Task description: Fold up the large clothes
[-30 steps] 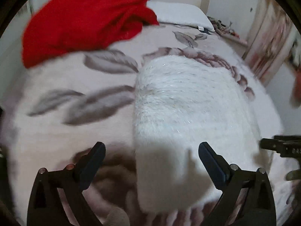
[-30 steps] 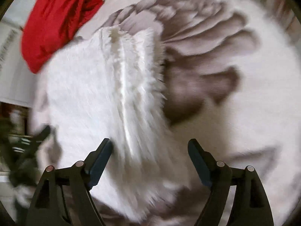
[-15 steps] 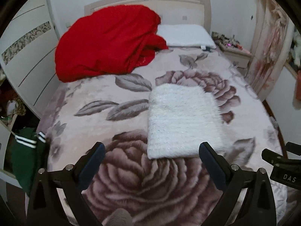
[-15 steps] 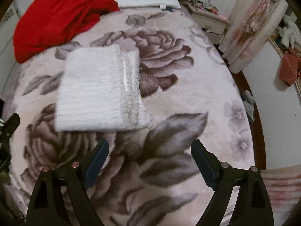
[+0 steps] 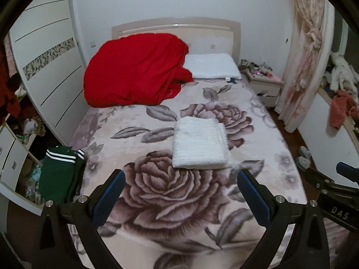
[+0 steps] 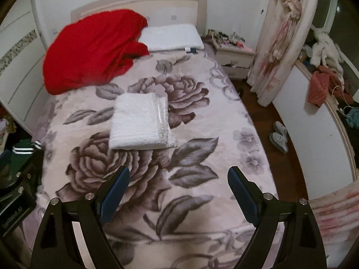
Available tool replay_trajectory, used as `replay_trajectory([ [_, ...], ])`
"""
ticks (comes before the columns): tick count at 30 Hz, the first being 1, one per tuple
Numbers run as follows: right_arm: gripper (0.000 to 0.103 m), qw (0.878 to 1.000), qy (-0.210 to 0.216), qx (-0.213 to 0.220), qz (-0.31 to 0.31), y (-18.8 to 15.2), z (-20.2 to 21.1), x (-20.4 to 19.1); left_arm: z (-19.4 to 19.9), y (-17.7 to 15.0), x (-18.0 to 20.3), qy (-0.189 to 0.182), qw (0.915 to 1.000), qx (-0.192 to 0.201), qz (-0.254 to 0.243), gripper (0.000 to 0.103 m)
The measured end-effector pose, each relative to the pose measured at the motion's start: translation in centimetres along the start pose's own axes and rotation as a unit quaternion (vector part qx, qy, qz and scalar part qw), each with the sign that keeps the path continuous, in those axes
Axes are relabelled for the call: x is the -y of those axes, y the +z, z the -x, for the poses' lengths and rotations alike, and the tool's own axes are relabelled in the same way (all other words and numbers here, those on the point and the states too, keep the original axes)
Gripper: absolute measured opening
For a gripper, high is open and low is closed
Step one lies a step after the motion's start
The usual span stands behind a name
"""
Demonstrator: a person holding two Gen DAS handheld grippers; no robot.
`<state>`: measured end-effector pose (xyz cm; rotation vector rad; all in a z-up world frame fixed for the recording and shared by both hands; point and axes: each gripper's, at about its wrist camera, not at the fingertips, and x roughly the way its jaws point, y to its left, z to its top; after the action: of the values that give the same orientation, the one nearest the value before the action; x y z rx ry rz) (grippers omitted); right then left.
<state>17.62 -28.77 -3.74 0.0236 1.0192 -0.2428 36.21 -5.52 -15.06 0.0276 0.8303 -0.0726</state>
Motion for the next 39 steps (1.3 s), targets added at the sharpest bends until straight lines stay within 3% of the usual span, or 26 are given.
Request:
replay_trajectory([
  [9,0.090,0.998,0.001,0.061,0.000,-3.4,15.2,2.5,10.1,-0.9,0.3,0.000,0.9991,0.036,0.023,0.102],
  [18,0.090,0.995,0.003,0.104,0.006,-6.1,24.2,3.5,15.4,-2.3,0.6,0.004,0.9981,0.059,0.017,0.102],
  [26,0.090,0.993,0.005,0.120,0.014,-7.1,27.8,3.7,17.3,-3.0,0.5,0.012,0.9972,0.071,0.020,0.102],
  [39,0.093,0.992,0.028,0.122,0.020,-6.6,28.8,3.7,18.5,-3.7,0.1,0.027,0.9951,0.092,0.025,0.102],
])
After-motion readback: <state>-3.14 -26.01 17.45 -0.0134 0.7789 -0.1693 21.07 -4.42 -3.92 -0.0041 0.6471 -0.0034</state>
